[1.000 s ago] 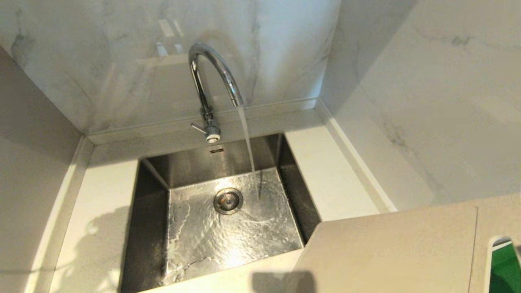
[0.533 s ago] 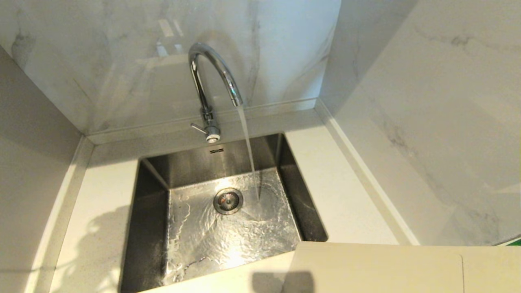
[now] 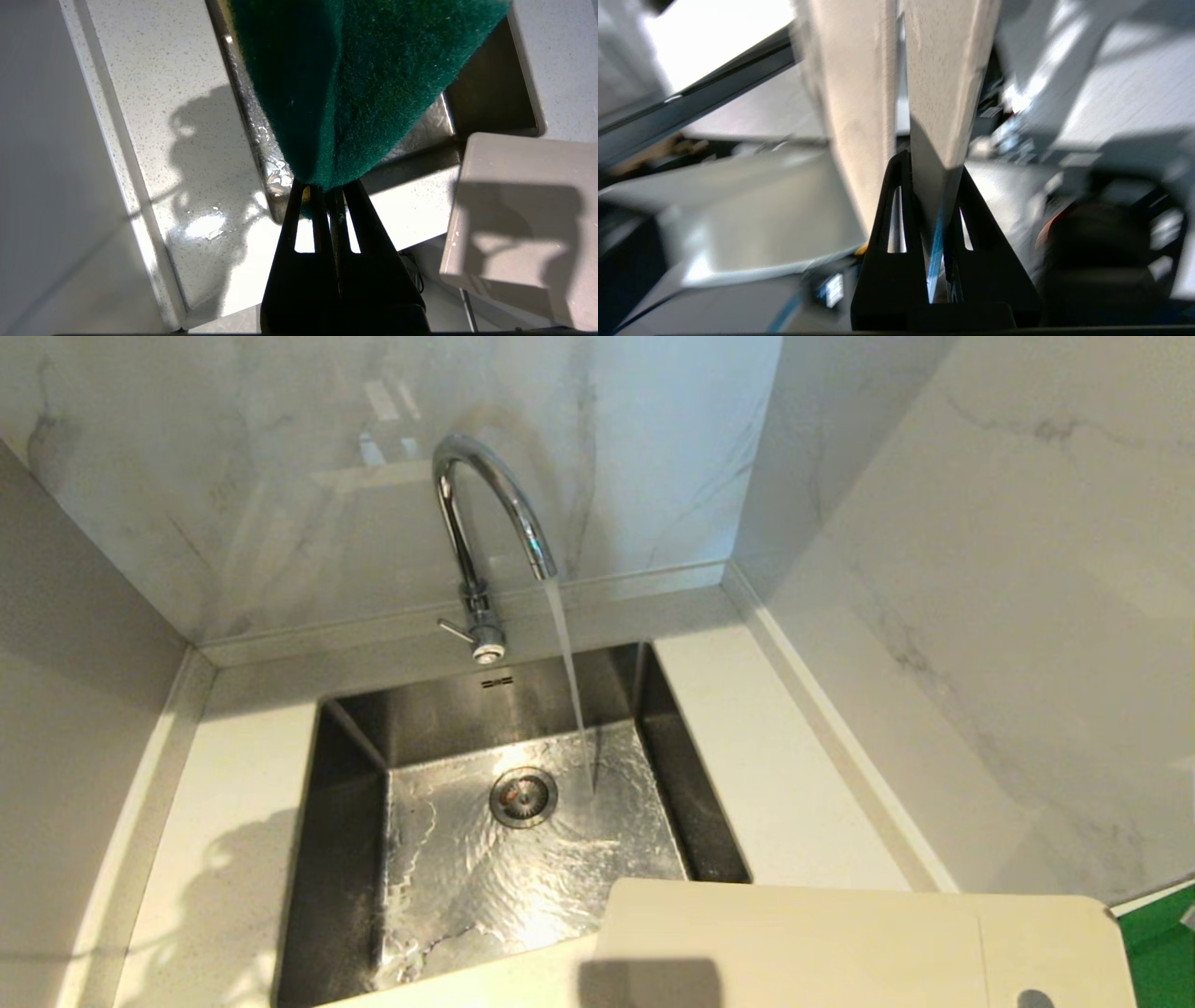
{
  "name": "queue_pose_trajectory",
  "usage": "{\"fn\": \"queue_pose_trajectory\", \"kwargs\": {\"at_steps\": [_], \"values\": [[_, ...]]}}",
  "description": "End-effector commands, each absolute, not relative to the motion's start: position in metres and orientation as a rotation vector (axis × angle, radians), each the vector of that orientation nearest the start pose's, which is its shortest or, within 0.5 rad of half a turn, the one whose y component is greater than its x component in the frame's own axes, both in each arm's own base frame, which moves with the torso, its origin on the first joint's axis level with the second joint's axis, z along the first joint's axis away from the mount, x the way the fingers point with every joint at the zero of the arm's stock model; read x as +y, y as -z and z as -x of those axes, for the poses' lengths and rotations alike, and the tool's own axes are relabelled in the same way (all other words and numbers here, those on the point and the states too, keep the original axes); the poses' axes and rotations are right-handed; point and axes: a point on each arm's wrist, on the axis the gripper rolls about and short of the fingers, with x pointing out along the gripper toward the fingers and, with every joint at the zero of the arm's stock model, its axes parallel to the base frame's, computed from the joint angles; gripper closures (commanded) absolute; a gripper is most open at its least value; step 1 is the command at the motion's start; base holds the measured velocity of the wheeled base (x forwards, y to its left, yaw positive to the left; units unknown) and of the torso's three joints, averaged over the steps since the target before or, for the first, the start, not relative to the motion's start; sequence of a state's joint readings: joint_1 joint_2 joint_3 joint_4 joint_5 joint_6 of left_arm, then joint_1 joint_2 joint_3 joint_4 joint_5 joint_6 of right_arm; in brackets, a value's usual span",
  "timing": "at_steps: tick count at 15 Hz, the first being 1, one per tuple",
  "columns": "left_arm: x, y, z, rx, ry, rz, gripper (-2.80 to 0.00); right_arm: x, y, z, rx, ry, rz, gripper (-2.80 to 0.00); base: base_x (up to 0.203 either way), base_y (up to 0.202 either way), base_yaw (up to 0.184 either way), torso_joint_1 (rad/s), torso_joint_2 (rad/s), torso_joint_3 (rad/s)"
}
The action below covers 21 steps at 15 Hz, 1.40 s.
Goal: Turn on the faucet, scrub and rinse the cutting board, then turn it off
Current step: Put down the cutting board
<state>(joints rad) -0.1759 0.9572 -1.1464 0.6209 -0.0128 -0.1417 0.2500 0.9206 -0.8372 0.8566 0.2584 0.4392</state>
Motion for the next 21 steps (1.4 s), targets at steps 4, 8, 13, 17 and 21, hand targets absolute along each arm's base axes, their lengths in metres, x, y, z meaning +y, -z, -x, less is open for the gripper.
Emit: {"fn": "queue_pose_trajectory", "kwargs": {"at_steps": [4,8,13,17,21], "values": [[-0.015,-0.308,-0.077,0.455,0.164,0.101,0.00,0.025,-0.203,-0.083,1.011,-0.218,-0.304,0.00,0.000,0.000,0.000,0.000,0.00,0.000],[-0.015,-0.307,-0.077,0.456,0.167,0.100,0.00,0.026,-0.199,-0.087,1.023,-0.260,-0.208,0.00,0.000,0.000,0.000,0.000,0.00,0.000],[-0.015,-0.307,-0.077,0.457,0.167,0.100,0.00,0.029,-0.179,-0.099,1.089,-0.289,-0.133,0.00,0.000,0.000,0.000,0.000,0.00,0.000],[-0.015,-0.307,-0.077,0.458,0.167,0.100,0.00,0.037,-0.162,-0.127,1.100,-0.290,-0.127,0.00,0.000,0.000,0.000,0.000,0.00,0.000],[-0.015,-0.305,-0.077,0.464,0.166,0.100,0.00,0.045,-0.142,-0.160,1.126,-0.302,-0.098,0.00,0.000,0.000,0.000,0.000,0.00,0.000]]}}
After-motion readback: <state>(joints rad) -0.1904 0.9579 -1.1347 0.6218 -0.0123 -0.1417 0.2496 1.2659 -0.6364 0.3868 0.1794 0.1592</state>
